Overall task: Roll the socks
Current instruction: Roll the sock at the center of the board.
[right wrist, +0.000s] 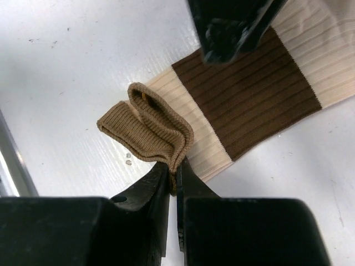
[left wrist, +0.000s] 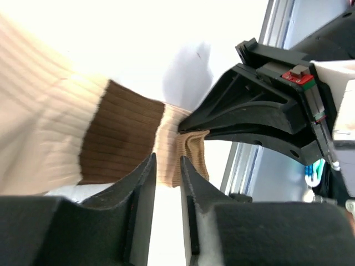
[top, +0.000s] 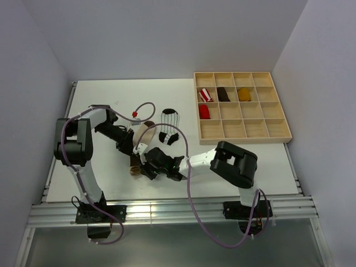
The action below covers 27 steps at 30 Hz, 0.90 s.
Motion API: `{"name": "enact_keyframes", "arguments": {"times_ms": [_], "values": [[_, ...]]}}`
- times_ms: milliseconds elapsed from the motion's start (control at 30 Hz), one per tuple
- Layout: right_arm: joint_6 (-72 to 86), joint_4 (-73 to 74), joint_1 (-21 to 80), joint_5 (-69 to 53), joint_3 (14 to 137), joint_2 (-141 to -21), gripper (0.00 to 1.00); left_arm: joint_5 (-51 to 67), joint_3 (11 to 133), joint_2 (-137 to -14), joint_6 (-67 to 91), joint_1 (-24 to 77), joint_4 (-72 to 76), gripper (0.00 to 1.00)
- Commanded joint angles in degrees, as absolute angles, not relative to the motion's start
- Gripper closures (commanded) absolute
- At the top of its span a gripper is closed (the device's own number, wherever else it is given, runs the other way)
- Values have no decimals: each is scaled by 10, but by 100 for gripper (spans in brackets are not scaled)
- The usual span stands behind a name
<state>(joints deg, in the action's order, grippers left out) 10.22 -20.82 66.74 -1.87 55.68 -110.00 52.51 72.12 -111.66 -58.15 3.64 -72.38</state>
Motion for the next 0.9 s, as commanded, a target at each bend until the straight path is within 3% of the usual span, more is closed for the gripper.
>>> {"name": "enact_keyframes", "arguments": {"times_ms": [0, 567, 667, 867], "values": [[123, -163, 658, -48, 585, -1094, 100, 546, 712, -1093, -570, 31, -698, 73], [228, -4, 572, -231, 705, -1148, 100, 490, 555, -814, -411, -25, -390, 65], [246, 24, 556, -268, 724, -1164, 100, 468, 528, -778, -426, -25, -366, 57], [269, 114, 539, -309, 805, -1210, 100, 422, 486, -737, -489, -18, -350, 53]]}}
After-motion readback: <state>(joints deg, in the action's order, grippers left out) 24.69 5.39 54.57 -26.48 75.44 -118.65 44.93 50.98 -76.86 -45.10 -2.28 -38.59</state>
